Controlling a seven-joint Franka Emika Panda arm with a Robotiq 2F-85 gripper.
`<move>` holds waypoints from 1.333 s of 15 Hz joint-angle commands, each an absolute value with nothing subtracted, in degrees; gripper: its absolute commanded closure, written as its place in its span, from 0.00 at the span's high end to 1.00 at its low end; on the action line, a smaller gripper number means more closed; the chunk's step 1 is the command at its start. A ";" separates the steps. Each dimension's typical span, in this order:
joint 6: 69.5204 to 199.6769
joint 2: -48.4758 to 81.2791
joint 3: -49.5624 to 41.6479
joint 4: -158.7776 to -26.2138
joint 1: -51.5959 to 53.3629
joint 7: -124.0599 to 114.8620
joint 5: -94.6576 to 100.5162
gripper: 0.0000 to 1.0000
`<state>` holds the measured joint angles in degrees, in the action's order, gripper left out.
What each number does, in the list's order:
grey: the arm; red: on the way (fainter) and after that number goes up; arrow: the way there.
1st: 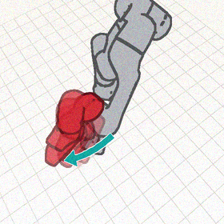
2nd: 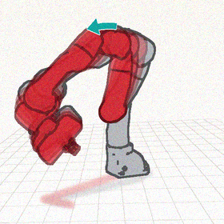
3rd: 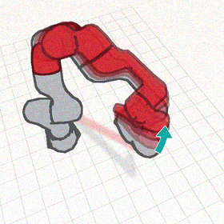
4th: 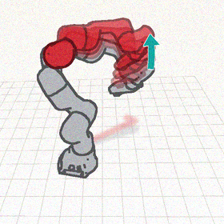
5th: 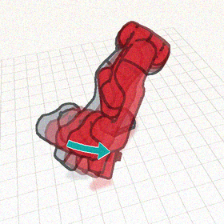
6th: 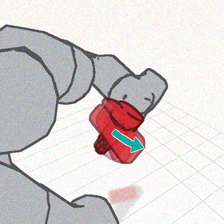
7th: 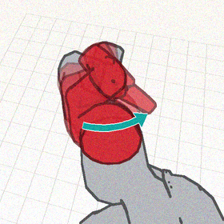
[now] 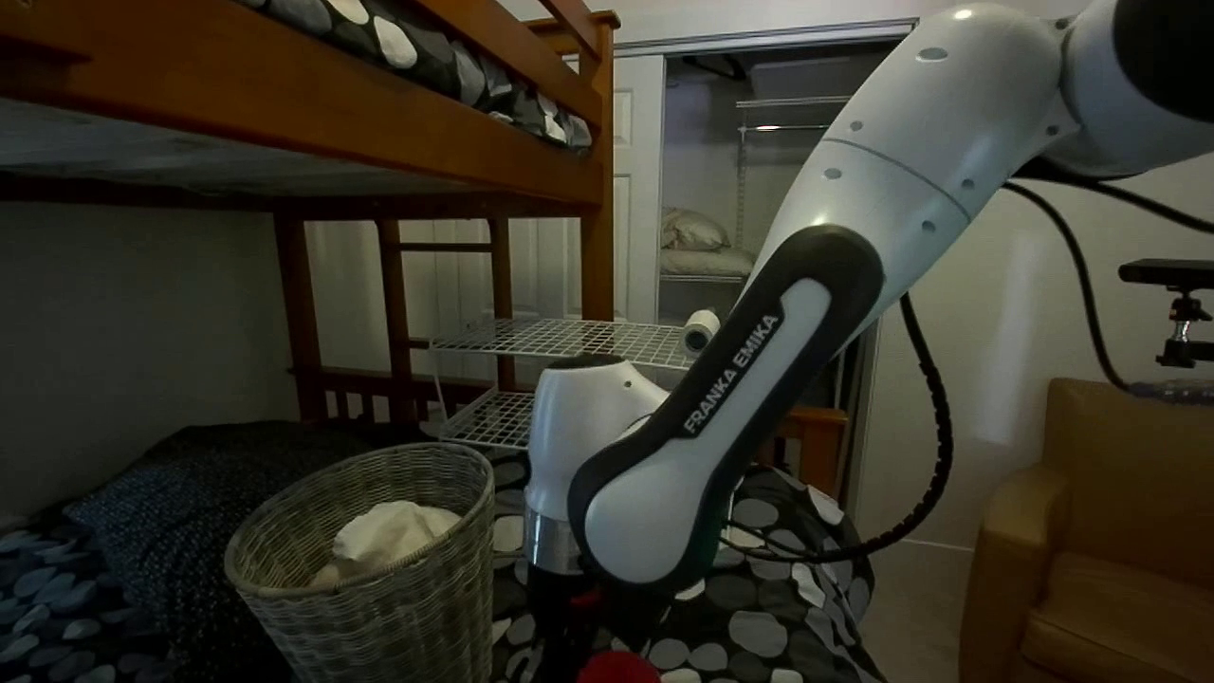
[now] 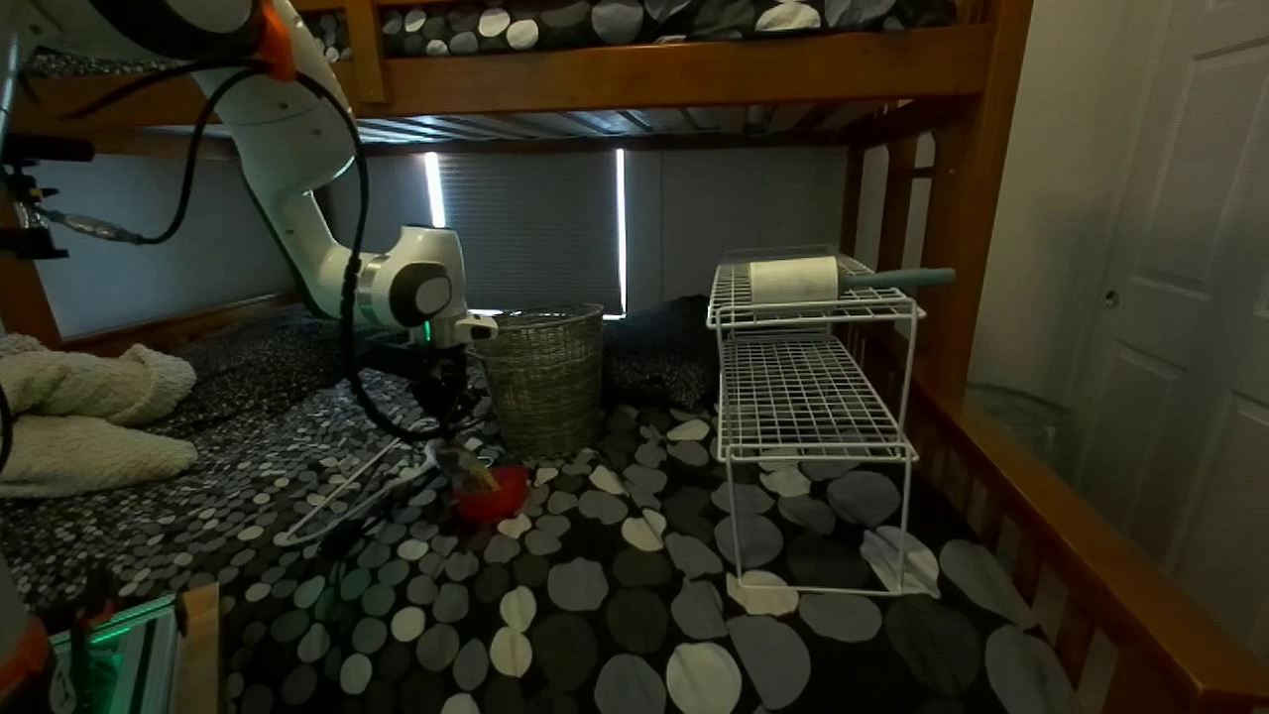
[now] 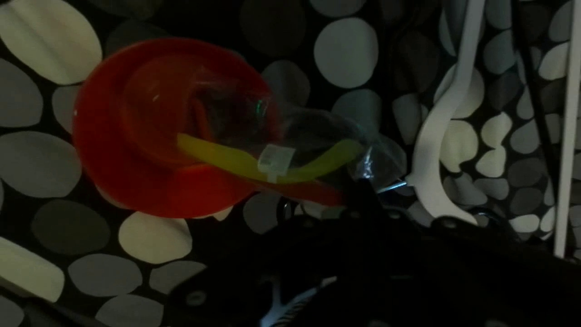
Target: Put the spice bottle in the basket
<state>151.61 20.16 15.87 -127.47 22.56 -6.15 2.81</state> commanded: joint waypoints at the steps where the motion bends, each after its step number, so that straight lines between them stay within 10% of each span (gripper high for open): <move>1: 151.18 7.35 20.23 -137.23 16.54 0.76 -6.04 0.00; 20: 170.29 -9.23 17.56 -136.95 25.55 42.73 -45.92 0.00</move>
<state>163.80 -7.58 17.65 -137.34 23.91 40.29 -40.02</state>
